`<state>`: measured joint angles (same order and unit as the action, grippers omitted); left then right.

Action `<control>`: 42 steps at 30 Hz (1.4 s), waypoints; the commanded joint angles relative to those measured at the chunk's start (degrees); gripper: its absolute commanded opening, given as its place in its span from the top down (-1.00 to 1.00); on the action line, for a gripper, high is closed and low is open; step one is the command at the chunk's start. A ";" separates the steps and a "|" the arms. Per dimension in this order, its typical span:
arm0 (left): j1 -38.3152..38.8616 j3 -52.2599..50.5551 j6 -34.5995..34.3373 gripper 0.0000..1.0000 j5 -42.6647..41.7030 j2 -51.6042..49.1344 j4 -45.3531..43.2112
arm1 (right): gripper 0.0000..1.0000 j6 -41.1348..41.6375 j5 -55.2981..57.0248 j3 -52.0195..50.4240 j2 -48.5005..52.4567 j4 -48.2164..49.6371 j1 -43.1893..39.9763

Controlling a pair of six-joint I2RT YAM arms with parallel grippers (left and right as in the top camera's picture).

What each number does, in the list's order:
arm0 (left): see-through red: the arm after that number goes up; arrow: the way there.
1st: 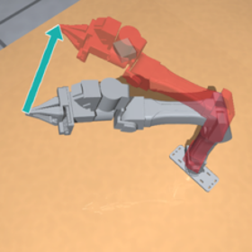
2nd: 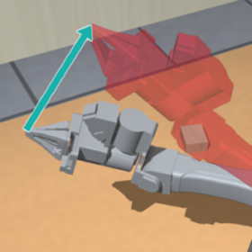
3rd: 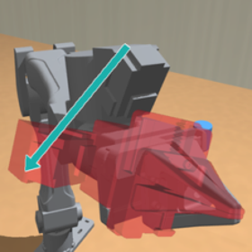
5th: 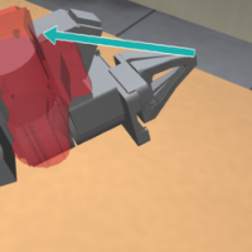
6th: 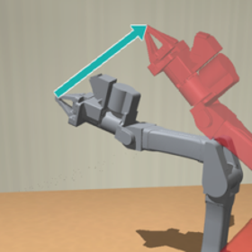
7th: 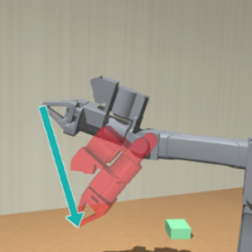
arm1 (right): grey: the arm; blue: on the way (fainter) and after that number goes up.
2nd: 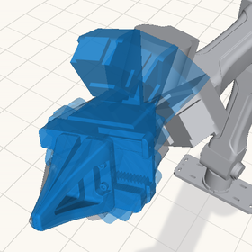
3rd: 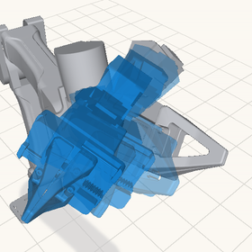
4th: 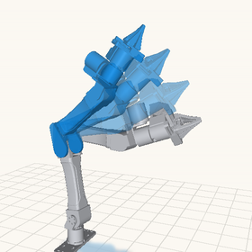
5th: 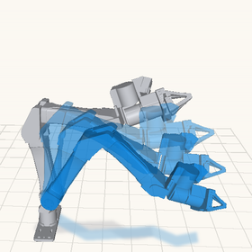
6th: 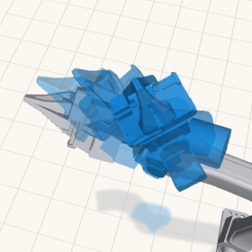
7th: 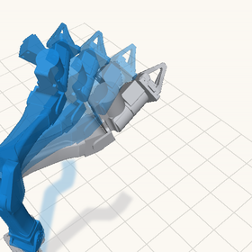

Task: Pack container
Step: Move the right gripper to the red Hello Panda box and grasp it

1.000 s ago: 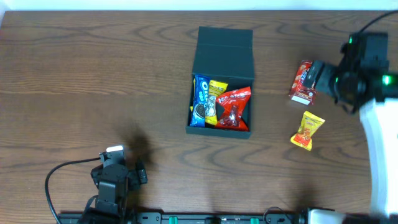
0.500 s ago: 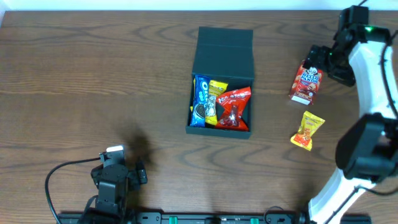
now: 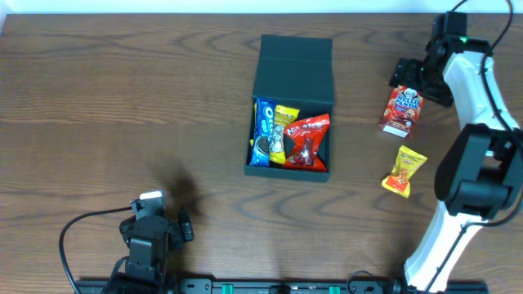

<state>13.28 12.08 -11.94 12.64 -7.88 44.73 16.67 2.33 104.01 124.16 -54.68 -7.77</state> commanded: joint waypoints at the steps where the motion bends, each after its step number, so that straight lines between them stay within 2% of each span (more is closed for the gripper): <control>1: -0.22 -1.62 0.79 -0.90 0.85 0.28 2.12 | -0.99 -0.92 -0.04 1.05 1.68 0.31 0.90; 21: -0.22 -1.62 0.79 -0.90 0.85 0.28 2.12 | -0.99 -0.83 0.22 0.79 9.77 -1.07 2.73; 30: -0.22 -1.62 0.79 -0.90 0.85 0.28 2.12 | -0.99 -0.85 0.24 0.61 10.23 -1.25 2.99; 31: -0.22 -1.62 0.79 -0.91 0.85 0.28 2.10 | -0.92 -0.85 0.24 0.61 10.23 -1.25 2.99; 32: -0.22 -1.62 0.79 -0.90 0.85 0.28 2.12 | -0.73 -0.85 0.24 0.61 10.23 -1.25 3.02; 35: -0.22 -1.62 0.79 -0.90 0.85 0.28 2.12 | -0.39 -0.85 0.24 0.61 10.23 -1.27 3.26; 42: -0.22 -1.62 0.79 -0.90 0.83 0.28 2.12 | -0.31 -0.85 0.24 0.61 10.23 -1.25 3.78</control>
<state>13.28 12.08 -11.94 12.64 -7.88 44.73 15.92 2.33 104.18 132.75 -55.83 -4.78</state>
